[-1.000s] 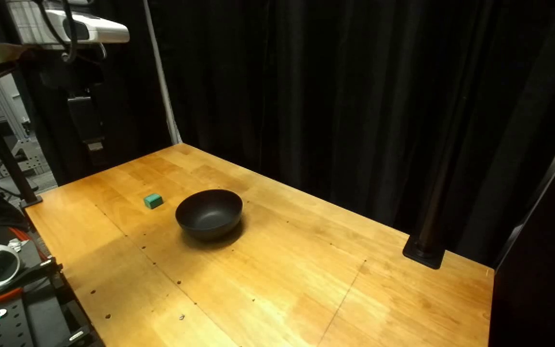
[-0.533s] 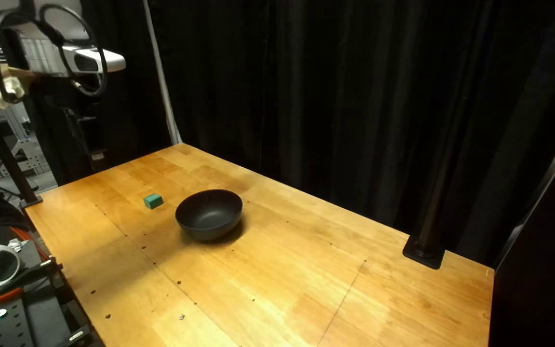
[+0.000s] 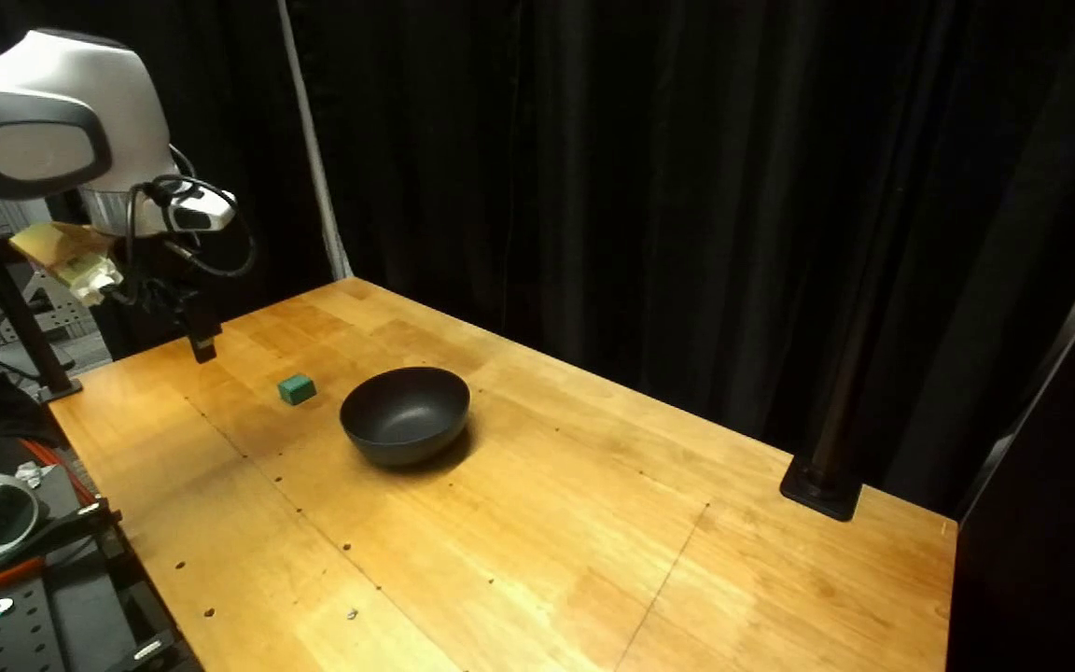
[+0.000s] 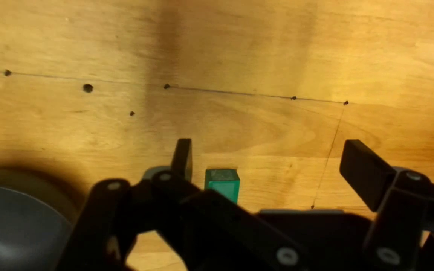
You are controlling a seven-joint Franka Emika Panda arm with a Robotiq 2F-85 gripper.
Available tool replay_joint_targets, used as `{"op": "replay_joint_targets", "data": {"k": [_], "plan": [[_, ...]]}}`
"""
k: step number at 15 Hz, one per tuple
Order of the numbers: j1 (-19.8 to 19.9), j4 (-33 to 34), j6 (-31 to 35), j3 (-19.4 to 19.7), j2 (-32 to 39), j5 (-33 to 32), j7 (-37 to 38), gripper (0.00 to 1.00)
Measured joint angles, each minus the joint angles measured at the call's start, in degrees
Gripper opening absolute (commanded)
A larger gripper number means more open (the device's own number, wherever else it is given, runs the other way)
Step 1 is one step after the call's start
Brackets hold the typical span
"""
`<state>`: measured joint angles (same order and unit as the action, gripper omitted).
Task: Put the green block in the bowl
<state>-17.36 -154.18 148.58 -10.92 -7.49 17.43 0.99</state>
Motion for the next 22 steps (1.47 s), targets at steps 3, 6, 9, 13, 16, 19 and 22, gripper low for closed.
{"op": "replay_joint_targets", "data": {"k": [3, 6, 9, 13, 16, 19, 22], "plan": [[-0.08, 4.03, 7.50, -1.97, 8.47, -2.44, 1.00, 1.00], [0.14, 9.54, 10.55, -1.30, 16.68, -13.46, 7.63, 1.00], [-0.51, 15.40, 10.43, 1.82, 23.41, -22.86, 13.63, 1.00], [-1.68, 21.67, 9.73, 4.26, 30.93, -25.21, 15.29, 1.00], [-1.91, 24.84, 7.86, 4.22, 35.27, -24.94, 15.33, 0.74], [-2.61, 26.72, 7.36, 4.93, 37.87, -24.90, 16.03, 0.51], [-4.71, 27.65, 7.41, 6.70, 38.18, -24.99, 18.00, 0.27]]}}
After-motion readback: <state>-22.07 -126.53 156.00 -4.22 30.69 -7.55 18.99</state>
